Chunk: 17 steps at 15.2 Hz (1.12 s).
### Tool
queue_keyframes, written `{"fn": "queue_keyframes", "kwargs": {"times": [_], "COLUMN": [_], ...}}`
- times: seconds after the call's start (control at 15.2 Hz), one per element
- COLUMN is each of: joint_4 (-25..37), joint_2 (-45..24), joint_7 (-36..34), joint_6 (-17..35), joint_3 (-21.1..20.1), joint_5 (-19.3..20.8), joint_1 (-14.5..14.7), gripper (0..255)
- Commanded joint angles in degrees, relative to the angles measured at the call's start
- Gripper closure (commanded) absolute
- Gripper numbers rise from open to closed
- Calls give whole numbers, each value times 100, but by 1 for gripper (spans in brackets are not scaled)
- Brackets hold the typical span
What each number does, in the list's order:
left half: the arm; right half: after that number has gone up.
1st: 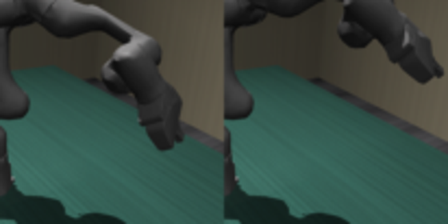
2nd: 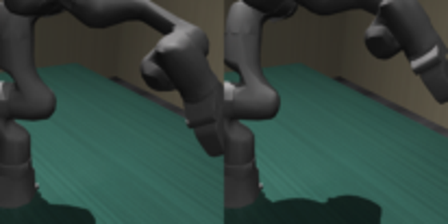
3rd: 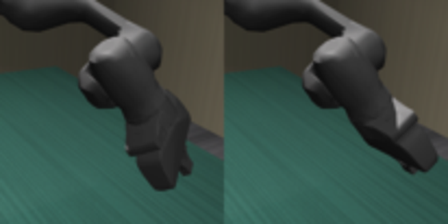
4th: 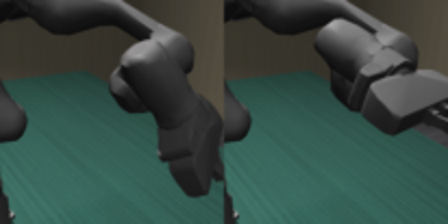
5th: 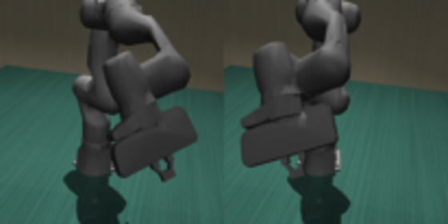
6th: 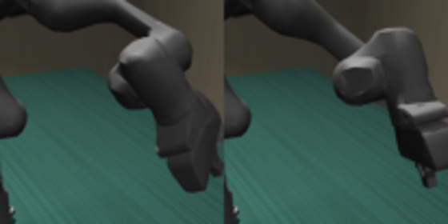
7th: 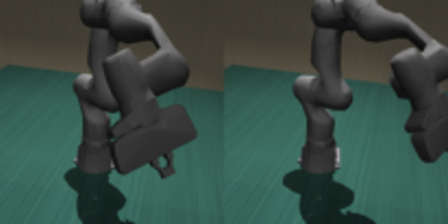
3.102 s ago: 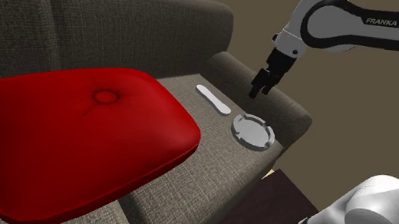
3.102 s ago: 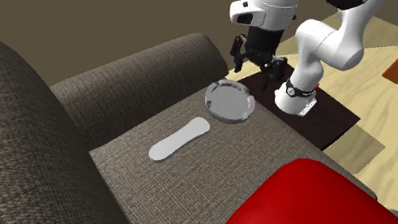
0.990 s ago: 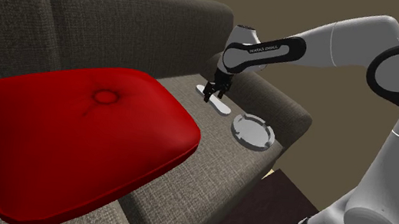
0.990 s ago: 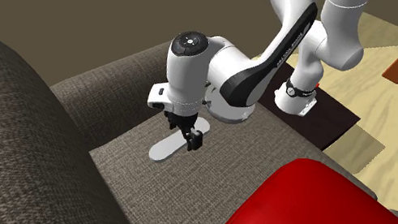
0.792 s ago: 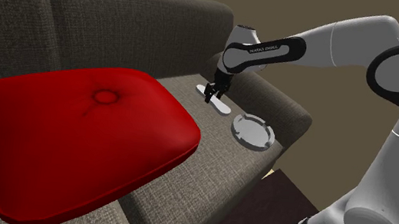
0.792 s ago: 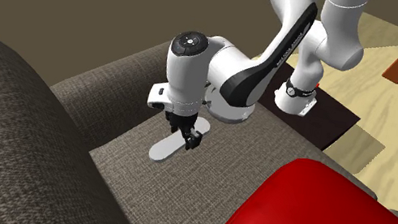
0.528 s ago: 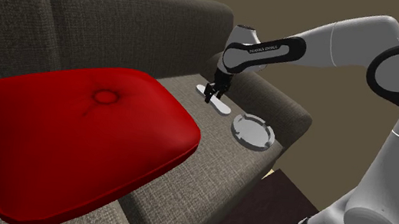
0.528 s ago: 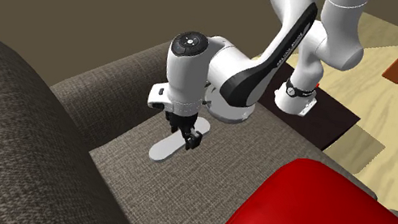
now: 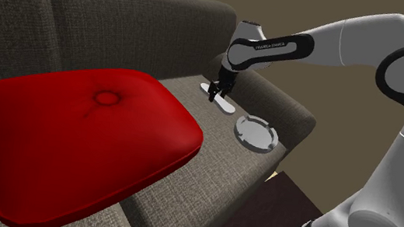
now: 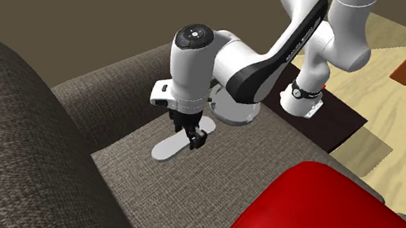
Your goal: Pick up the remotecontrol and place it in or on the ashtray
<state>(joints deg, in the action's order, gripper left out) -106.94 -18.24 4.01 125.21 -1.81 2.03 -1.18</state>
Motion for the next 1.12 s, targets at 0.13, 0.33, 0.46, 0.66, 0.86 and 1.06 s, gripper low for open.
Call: {"fn": "queue_keyframes", "kwargs": {"times": [0.13, 0.33, 0.46, 0.66, 0.86, 1.06], "joint_4": [138, 246, 325, 452, 592, 360], "joint_2": [127, 221, 279, 358, 427, 683], "joint_7": [11, 19, 23, 30, 36, 81], "joint_6": [-264, -466, -602, -809, -1018, -1040], "joint_3": [-2, -4, -6, -7, -9, 4], "joint_5": [-10, -16, -21, -26, -32, -44], "joint_1": [-3, -4, -4, -5, -5, -33], "gripper": [255, 255, 255, 255, 255, 255]}}
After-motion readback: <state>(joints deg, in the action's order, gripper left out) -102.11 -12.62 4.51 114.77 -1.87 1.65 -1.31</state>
